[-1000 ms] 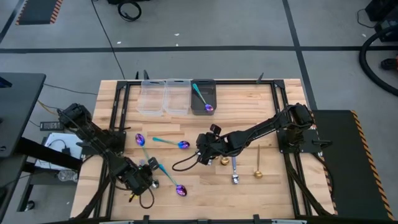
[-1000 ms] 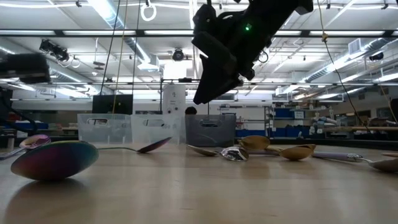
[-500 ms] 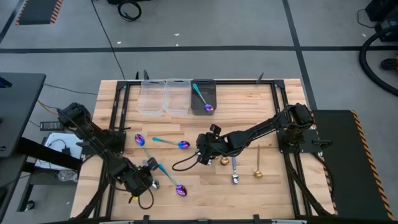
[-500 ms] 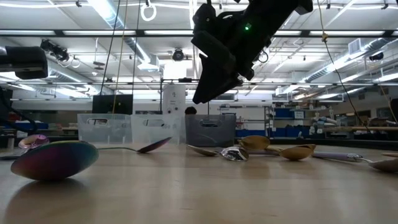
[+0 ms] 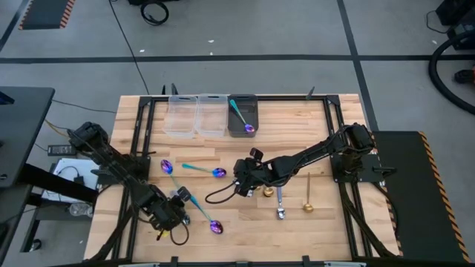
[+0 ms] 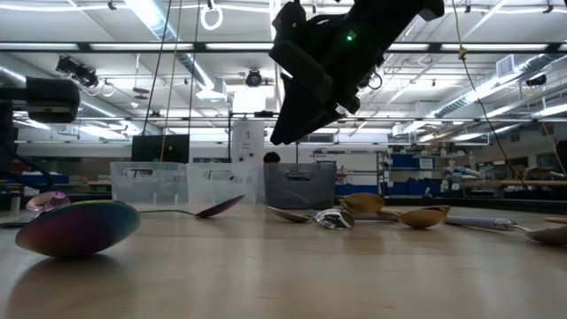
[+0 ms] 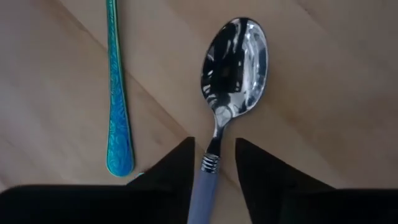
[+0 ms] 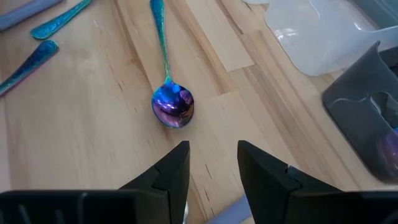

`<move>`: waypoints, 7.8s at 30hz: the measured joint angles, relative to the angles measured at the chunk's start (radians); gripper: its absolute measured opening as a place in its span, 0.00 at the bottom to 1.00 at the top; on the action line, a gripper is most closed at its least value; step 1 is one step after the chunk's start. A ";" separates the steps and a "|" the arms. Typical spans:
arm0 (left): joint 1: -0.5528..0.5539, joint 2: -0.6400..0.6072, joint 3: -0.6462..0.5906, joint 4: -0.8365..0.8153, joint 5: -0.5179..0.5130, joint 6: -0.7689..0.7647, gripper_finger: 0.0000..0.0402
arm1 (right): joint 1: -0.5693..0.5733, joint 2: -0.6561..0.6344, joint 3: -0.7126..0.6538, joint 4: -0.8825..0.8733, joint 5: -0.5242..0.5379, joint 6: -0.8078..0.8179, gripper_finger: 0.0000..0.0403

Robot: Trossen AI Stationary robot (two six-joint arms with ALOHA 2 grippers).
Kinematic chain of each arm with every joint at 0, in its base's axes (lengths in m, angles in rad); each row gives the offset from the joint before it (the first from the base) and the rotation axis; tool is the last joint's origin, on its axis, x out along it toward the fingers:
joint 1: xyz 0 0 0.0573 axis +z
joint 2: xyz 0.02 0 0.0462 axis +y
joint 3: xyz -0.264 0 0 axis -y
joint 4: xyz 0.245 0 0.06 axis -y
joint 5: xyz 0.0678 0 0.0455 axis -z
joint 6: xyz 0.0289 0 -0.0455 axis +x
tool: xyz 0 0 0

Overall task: Sort silverware by color (type)
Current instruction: Put the violet spoon into the left transparent bin

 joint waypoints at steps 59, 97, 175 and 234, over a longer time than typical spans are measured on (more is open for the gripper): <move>0.049 0.261 0.236 -0.237 0.057 0.124 0.12 | 0.013 0.000 0.000 0.024 -0.045 -0.018 0.36; 0.117 0.189 0.246 -0.239 -0.019 0.071 0.00 | 0.063 0.067 -0.005 0.390 -0.154 -0.135 0.36; 0.201 0.189 0.249 -0.128 -0.148 -0.171 0.32 | 0.056 0.377 0.109 0.680 -0.324 -0.370 0.03; 0.267 -0.208 0.251 -0.520 -0.463 -0.143 0.01 | 0.101 0.030 -0.053 0.316 -0.026 -0.274 0.42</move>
